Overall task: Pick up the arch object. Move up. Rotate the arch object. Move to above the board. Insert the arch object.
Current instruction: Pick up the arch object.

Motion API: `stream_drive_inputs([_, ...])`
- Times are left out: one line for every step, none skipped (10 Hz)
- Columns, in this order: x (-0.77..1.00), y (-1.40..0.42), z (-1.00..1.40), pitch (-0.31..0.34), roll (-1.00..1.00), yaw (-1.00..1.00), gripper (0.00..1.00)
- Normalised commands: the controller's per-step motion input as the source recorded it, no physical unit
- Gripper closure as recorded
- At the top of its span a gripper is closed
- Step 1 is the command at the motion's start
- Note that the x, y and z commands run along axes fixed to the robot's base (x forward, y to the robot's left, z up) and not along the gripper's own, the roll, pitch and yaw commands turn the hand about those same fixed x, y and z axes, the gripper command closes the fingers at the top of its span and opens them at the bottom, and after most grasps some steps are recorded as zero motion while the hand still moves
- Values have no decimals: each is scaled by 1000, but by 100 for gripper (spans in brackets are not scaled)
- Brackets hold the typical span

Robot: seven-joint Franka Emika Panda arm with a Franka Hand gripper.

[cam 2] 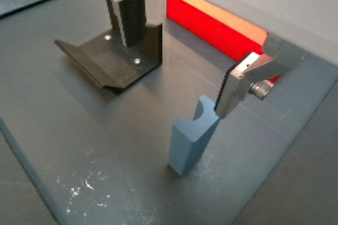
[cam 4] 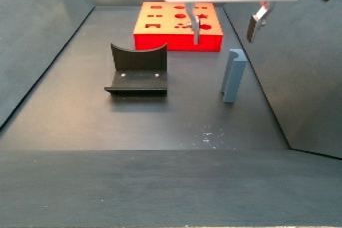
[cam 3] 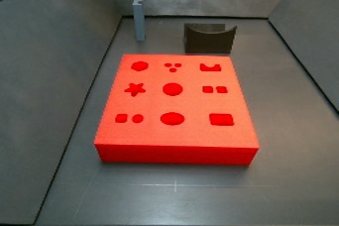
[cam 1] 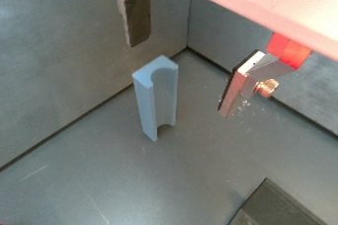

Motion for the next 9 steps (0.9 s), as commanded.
stream_drive_inputs([-43, 40, -511, -26, 50, 0, 0])
stream_drive_inputs([-189, 86, -523, -44, 51, 0, 0])
stream_drive_inputs([-214, 103, -423, -27, 36, 0, 0])
stream_drive_inputs([-231, 106, -369, -20, 14, 0, 0])
stream_drive_inputs([-140, 77, -331, -4, 0, 0, 0])
stream_drive_inputs([-60, 40, -349, -6, 0, 0, 0])
stream_drive_inputs([-34, 6, -346, -10, 0, 0, 0])
stream_drive_inputs([0, 0, -183, 0, -13, 0, 0])
stream_drive_inputs([-3, 0, -54, -34, -66, 0, 0])
